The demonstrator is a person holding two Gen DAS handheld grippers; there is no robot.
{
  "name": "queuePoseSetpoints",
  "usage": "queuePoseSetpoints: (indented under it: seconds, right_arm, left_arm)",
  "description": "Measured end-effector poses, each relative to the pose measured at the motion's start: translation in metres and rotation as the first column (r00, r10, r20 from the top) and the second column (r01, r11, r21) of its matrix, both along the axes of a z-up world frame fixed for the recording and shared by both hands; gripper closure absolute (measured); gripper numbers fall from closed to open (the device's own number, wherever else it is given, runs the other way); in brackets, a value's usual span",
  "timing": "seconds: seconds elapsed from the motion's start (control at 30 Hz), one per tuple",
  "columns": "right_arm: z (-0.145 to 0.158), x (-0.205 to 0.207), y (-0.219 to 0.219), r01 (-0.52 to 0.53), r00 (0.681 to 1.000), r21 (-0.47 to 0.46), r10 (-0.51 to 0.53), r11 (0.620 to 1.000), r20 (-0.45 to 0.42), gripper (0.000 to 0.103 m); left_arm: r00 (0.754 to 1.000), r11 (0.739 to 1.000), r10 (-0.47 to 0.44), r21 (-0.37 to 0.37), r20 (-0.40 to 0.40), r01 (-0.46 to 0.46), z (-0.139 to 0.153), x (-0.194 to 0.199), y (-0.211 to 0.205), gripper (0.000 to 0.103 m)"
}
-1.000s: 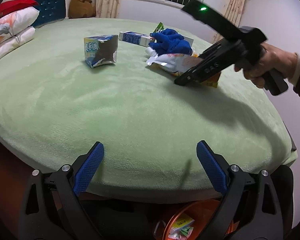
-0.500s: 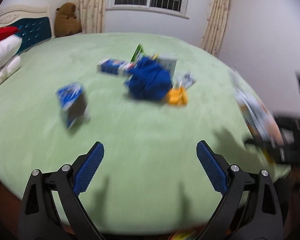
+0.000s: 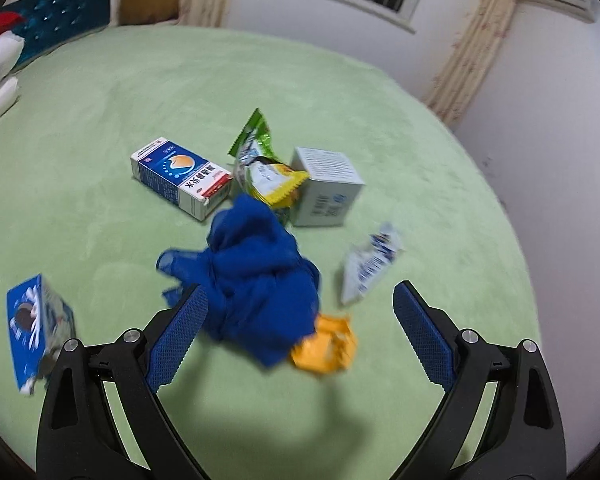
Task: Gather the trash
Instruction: 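Grasp the white Oic drink pouch with the right tool while the left tool grasps the blue cloth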
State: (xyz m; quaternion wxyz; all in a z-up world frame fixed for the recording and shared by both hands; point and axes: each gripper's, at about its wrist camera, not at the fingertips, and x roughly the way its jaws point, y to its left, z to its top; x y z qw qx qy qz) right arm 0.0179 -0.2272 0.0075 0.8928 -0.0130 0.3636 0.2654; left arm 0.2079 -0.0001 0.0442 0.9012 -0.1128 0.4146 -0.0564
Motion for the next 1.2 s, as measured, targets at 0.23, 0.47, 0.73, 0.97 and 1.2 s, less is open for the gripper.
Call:
queuePoseSetpoints:
  seconds: [0.23, 0.47, 0.73, 0.97, 1.2]
  right_arm:
    - [-0.007, 0.005, -0.01, -0.015, 1.0, 0.058, 0.017, 0.998, -0.022, 0.055]
    - [-0.015, 0.004, -0.008, -0.008, 0.999, 0.067, 0.01, 0.998, -0.037, 0.055]
    - [-0.01, 0.002, -0.003, 0.016, 0.999, 0.075, -0.013, 0.997, -0.034, 0.055]
    - [-0.001, -0.009, -0.01, 0.049, 0.998, 0.115, -0.044, 0.992, -0.043, 0.055]
    - [0.016, -0.031, -0.011, 0.051, 0.999, 0.129, -0.05, 0.99, -0.009, 0.055]
  left_arm:
    - [0.992, 0.991, 0.082, 0.11, -0.094, -0.071, -0.041, 0.047, 0.006, 0.013]
    - [0.994, 0.984, 0.1, 0.155, -0.05, -0.091, -0.049, 0.037, 0.02, 0.054]
    - [0.996, 0.978, 0.039, 0.2, 0.083, -0.055, 0.001, -0.009, 0.024, 0.056]
    - [0.984, 0.979, -0.019, 0.204, 0.179, -0.018, 0.043, -0.072, 0.012, 0.056]
    - [0.961, 0.969, -0.125, 0.239, 0.245, 0.065, 0.051, -0.169, 0.002, 0.056]
